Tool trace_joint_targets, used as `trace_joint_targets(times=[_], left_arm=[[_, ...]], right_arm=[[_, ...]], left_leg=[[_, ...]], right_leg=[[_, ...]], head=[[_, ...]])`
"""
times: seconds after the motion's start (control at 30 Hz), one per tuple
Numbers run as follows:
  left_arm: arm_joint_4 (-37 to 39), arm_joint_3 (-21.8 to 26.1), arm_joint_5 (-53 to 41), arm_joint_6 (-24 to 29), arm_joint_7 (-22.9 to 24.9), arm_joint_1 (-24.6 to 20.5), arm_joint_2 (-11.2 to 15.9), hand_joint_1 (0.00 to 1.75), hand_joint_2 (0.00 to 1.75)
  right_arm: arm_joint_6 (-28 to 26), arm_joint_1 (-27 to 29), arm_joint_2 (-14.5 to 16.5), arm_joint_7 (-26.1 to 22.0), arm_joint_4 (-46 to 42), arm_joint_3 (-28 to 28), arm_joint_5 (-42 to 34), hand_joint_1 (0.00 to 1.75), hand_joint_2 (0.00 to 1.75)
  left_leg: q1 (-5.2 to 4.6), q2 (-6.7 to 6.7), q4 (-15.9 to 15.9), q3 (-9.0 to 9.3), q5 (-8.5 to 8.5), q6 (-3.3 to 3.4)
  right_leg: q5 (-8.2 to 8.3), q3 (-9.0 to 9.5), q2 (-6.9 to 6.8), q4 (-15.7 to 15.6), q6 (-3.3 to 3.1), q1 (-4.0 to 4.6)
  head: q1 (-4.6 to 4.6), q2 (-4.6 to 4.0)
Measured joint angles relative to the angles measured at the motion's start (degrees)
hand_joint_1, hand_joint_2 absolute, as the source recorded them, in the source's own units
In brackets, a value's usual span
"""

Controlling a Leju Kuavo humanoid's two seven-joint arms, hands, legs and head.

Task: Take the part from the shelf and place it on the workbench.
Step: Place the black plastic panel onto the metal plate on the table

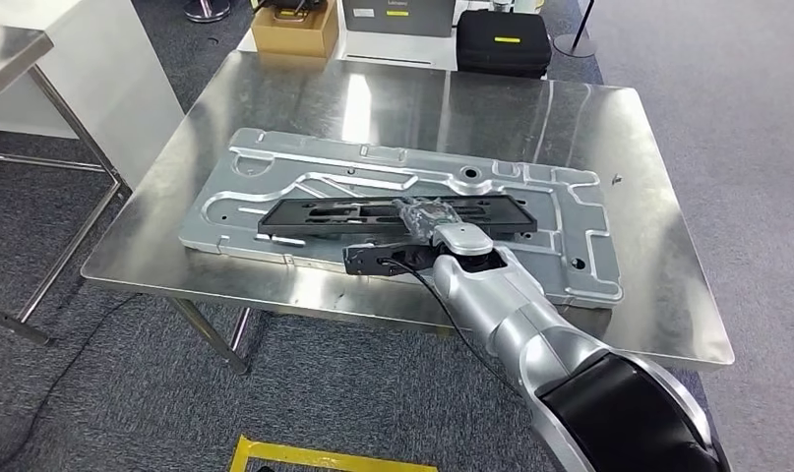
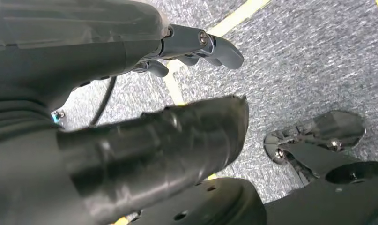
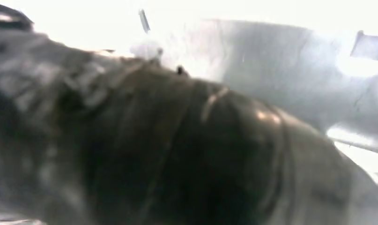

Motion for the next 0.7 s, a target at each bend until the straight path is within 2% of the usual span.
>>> trace_joint_targets(times=[0.03, 0.07, 0.1, 0.13, 0.2, 0.23, 0.27, 0.33, 0.37, 0.4, 0.43, 0.5, 0.53, 0.57, 0.6, 0.63, 0.67, 0.7], left_arm=[[0.0, 0.08, 0.08, -0.04, 0.03, 0.02, 0.01, 0.0, 0.0], [0.0, 0.11, 0.16, -0.09, 0.07, 0.06, 0.01, 0.0, 0.0], [0.0, 0.14, 0.25, -0.13, 0.1, 0.09, 0.01, 0.0, 0.0], [0.0, 0.17, 0.31, -0.18, 0.13, 0.11, 0.01, 0.0, 0.0], [0.0, 0.2, 0.37, -0.36, 0.17, 0.17, 0.0, 0.0, 0.0], [0.0, 0.21, 0.38, -0.44, 0.19, 0.22, -0.01, 0.0, 0.0], [0.0, 0.22, 0.38, -0.52, 0.2, 0.27, -0.02, 0.0, 0.0], [0.02, 0.31, 0.4, -0.67, 0.22, 0.4, -0.05, 0.0, 0.0], [0.03, 0.37, 0.44, -0.74, 0.23, 0.46, -0.06, 0.0, 0.0], [0.04, 0.43, 0.48, -0.83, 0.25, 0.54, -0.06, 0.0, 0.0], [0.04, 0.48, 0.55, -0.9, 0.28, 0.61, -0.05, 0.0, 0.0], [0.04, 0.51, 0.67, -1.04, 0.31, 0.75, -0.05, 0.0, 0.0], [0.04, 0.52, 0.71, -1.08, 0.32, 0.79, -0.06, 0.0, 0.0], [0.04, 0.52, 0.72, -1.12, 0.32, 0.8, -0.07, 0.0, 0.0], [0.04, 0.53, 0.72, -1.14, 0.32, 0.8, -0.07, 0.0, 0.0], [0.04, 0.53, 0.7, -1.16, 0.33, 0.79, -0.06, 0.0, 0.0], [0.04, 0.53, 0.68, -1.2, 0.33, 0.76, -0.05, 0.0, 0.0], [0.04, 0.53, 0.64, -1.22, 0.33, 0.74, -0.04, 0.0, 0.0]], right_arm=[[0.18, 0.01, 0.0, 0.0, 0.09, -0.01, 0.01, 0.0, 0.0], [0.33, 0.01, 0.0, 0.0, 0.19, -0.01, 0.03, 0.0, 0.0], [0.44, 0.01, 0.01, 0.0, 0.24, -0.01, 0.05, 0.0, 0.0], [0.5, -0.03, 0.04, 0.0, 0.26, -0.01, 0.08, 0.0, 0.0], [0.55, -0.16, 0.19, 0.0, 0.22, -0.01, 0.13, 0.0, 0.0], [0.56, -0.24, 0.27, 0.0, 0.2, -0.01, 0.14, 0.0, 0.0], [0.57, -0.31, 0.35, 0.0, 0.19, -0.01, 0.15, 0.0, 0.0], [0.63, -0.4, 0.42, 0.0, 0.22, -0.01, 0.16, 0.0, 0.0], [0.68, -0.42, 0.48, 0.0, 0.24, -0.01, 0.16, 0.0, 0.0], [0.72, -0.43, 0.54, 0.0, 0.27, -0.01, 0.17, 0.0, 0.0], [0.76, -0.45, 0.65, 0.0, 0.29, -0.01, 0.17, 0.0, 0.0], [0.84, -0.45, 0.81, 0.0, 0.35, -0.01, 0.17, 0.0, 0.0], [0.91, -0.41, 0.87, 0.0, 0.42, -0.01, 0.16, 0.0, 0.0], [1.03, -0.36, 0.87, 0.0, 0.5, -0.01, 0.15, 0.0, 0.0], [1.17, -0.31, 0.87, 0.0, 0.57, -0.01, 0.13, 0.0, 0.0], [1.3, -0.29, 0.88, 0.0, 0.61, -0.01, 0.12, 0.0, 0.0], [1.4, -0.29, 0.9, 0.0, 0.61, -0.01, 0.11, 0.0, 0.0], [1.44, -0.31, 0.92, 0.02, 0.6, -0.01, 0.11, 0.0, 0.0]], left_leg=[[-0.06, 0.05, 0.02, -0.56, 0.42, -0.01], [-0.13, 0.08, 0.04, -1.11, 0.85, -0.05], [-0.19, 0.09, 0.05, -1.64, 1.29, -0.11], [-0.26, 0.08, 0.06, -2.1, 1.75, -0.21], [-0.35, 0.03, -0.03, -2.73, 2.65, -0.6], [-0.33, 0.03, -0.17, -2.83, 3.11, -0.91], [-0.26, 0.04, -0.41, -2.89, 3.62, -1.27], [-0.11, 0.0, -1.02, -3.08, 4.6, -1.97], [-0.08, -0.08, -0.95, -3.46, 4.19, -2.27], [-0.07, -0.16, 0.02, -4.02, 2.57, -2.53], [0.0, -0.21, 2.26, -4.77, -0.18, -2.76], [0.05, -0.24, 9.19, -6.15, -6.04, -3.2], [0.09, -0.23, 12.41, -6.41, -7.34, -3.39], [0.14, -0.23, 14.24, -6.04, -7.21, -3.55], [0.19, -0.22, 14.25, -4.8, -6.09, -3.69], [0.26, -0.21, 12.33, -2.6, -4.71, -3.8], [0.31, -0.22, 8.89, 0.31, -4.21, -3.88], [0.22, -0.31, 4.99, 3.21, -4.48, -3.71]], right_leg=[[-0.95, -0.32, 0.0, 2.17, 0.07, -0.03], [-0.77, 0.34, 0.0, 2.39, 0.03, -0.03], [0.3, 2.06, 0.0, 0.57, -0.13, -0.02], [1.75, 4.76, 0.0, -2.99, -0.43, 0.03], [3.25, 9.82, -0.04, -10.63, -1.07, 0.35], [3.54, 11.11, -0.04, -12.92, -1.31, 0.59], [3.6, 11.42, -0.05, -13.92, -1.48, 0.85], [4.89, 10.83, -0.16, -14.58, -2.0, 0.93], [5.71, 10.45, -0.25, -15.06, -2.36, 0.81], [6.64, 9.9, -0.35, -15.53, -2.82, 0.62], [7.55, 9.2, -0.43, -15.85, -3.17, 0.46], [8.97, 7.54, -0.45, -15.87, -3.54, 0.52], [9.61, 6.64, -0.48, -15.78, -3.47, 0.54], [10.2, 5.73, -0.53, -15.65, -3.36, 0.53], [10.77, 4.77, -0.57, -15.42, -3.2, 0.47], [11.28, 3.8, -0.59, -15.07, -2.98, 0.37], [11.68, 2.9, -0.59, -14.6, -2.72, 0.3], [12.01, 2.13, -0.57, -14.02, -2.42, 0.28]], head=[[0.01, 0.0], [0.0, 0.0], [0.0, 0.0], [0.0, 0.0], [-0.04, 0.0], [-0.03, 0.0], [-0.04, 0.0], [0.02, 0.0], [-0.01, 0.0], [-0.04, 0.0], [-0.11, 0.0], [-0.21, 0.0], [-0.22, 0.0], [-0.22, 0.0], [-0.22, 0.0], [-0.22, 0.0], [-0.23, 0.0], [-0.22, 0.0]])
